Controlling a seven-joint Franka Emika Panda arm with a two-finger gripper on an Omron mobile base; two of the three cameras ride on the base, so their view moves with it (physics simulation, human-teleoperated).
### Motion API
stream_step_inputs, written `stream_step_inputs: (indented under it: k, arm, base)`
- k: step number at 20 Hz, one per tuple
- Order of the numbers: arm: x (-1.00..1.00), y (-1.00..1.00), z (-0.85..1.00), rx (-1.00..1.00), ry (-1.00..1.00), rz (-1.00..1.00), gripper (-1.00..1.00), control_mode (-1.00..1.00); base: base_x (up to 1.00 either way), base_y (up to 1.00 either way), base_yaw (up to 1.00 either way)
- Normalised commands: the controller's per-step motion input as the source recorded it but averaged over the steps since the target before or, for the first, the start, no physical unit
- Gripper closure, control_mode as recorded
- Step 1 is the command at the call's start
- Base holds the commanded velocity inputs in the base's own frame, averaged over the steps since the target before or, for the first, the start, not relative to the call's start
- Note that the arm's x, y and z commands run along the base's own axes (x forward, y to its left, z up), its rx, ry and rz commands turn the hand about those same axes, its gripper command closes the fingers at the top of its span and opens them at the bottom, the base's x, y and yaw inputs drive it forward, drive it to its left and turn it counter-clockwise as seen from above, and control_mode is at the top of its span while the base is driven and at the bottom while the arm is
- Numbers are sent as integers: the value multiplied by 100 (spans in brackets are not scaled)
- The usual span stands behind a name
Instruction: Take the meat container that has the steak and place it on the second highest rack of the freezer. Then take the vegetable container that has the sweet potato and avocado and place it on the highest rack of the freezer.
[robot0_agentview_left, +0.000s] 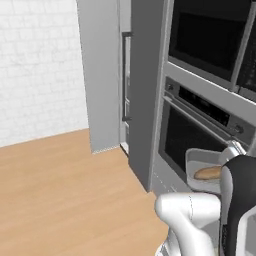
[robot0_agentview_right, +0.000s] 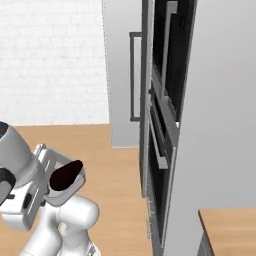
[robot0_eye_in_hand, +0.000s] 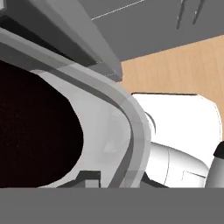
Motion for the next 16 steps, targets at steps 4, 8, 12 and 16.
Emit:
stream_step_inputs:
  k: [4, 8, 12, 16]
  arm:
    - [0, 0, 0, 0, 0, 0, 100, 100]
    - [0, 0, 0, 0, 0, 0, 100, 100]
    - [0, 0, 0, 0, 0, 0, 100, 100]
    - [0, 0, 0, 0, 0, 0, 100, 100]
  base:
    - [100, 65, -1]
    - [100, 80, -17]
    - [100, 84, -33]
    - [100, 85, -48]
